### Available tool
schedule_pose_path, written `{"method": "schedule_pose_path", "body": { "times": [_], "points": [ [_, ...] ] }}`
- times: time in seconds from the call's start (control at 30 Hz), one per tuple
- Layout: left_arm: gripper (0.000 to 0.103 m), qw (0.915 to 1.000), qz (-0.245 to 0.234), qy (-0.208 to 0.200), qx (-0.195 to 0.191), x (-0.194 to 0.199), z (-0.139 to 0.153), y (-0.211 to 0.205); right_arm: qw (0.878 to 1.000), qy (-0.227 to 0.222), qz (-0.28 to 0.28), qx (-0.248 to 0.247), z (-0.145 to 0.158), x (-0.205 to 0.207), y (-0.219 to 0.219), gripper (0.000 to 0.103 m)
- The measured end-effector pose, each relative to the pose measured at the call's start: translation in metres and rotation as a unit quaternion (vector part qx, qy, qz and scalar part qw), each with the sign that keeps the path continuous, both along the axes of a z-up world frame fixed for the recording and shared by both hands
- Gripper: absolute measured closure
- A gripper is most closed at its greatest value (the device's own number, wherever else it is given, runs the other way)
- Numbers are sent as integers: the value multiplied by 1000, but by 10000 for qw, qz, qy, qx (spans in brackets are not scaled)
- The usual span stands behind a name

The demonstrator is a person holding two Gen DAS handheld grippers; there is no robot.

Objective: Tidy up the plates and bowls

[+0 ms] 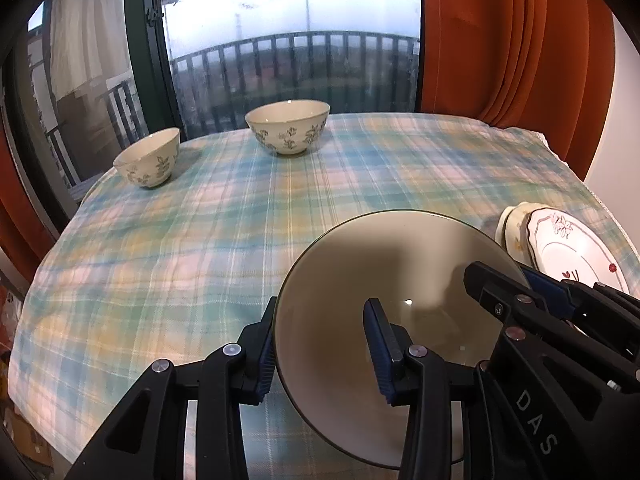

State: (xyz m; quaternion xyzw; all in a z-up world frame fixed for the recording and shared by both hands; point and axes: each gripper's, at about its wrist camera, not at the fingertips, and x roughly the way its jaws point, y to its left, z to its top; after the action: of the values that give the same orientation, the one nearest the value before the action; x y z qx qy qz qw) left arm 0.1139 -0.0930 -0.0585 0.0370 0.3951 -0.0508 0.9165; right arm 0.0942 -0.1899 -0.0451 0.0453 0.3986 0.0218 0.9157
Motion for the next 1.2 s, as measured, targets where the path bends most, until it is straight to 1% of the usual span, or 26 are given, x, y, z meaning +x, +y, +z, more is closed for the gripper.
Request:
{"method": "schedule_pose_path", "body": {
  "times": [0.07,0.17,0.33,0.47,0.5,0.53,0.6,0.67,0.7,0.8,0.97,1.2],
  "points": [
    [62,10000,12,49,-3,1,-4,-1,10000,42,4,-6,-4,0,-1,79],
    [62,9999,8,-59,117,-1,-5,-4,10000,37,8,-42,-9,0,-2,79],
    [61,9999,14,-89,90,-1,-5,-5,10000,5,23,-68,-10,1,-1,79],
    [57,9999,-51,-106,76,-2,-5,-5,10000,-52,28,22,-12,2,-3,75],
    [56,9999,-95,-59,58,-2,-5,-5,10000,-46,41,1,-11,3,-3,73],
    [51,9999,-113,-15,41,-2,-6,-5,9999,-31,99,-8,-12,4,-2,69],
    [42,9999,-151,29,4,-3,-6,-4,9999,19,133,3,-13,5,-1,60],
    [39,9998,-171,-30,1,-5,-4,-3,9999,14,116,19,-14,5,0,43],
    [36,9999,-156,-56,41,-7,-3,-3,9999,-14,128,26,-14,5,-1,41],
    [19,9997,-182,-129,17,-10,1,0,9999,-95,133,-23,-11,3,2,37],
    [15,9993,-146,-356,29,-15,12,5,9993,-308,232,-14,1,-3,8,27],
    [12,9987,-21,-506,-106,-15,29,21,9984,-471,320,-12,19,-5,20,24]
  ]
}}
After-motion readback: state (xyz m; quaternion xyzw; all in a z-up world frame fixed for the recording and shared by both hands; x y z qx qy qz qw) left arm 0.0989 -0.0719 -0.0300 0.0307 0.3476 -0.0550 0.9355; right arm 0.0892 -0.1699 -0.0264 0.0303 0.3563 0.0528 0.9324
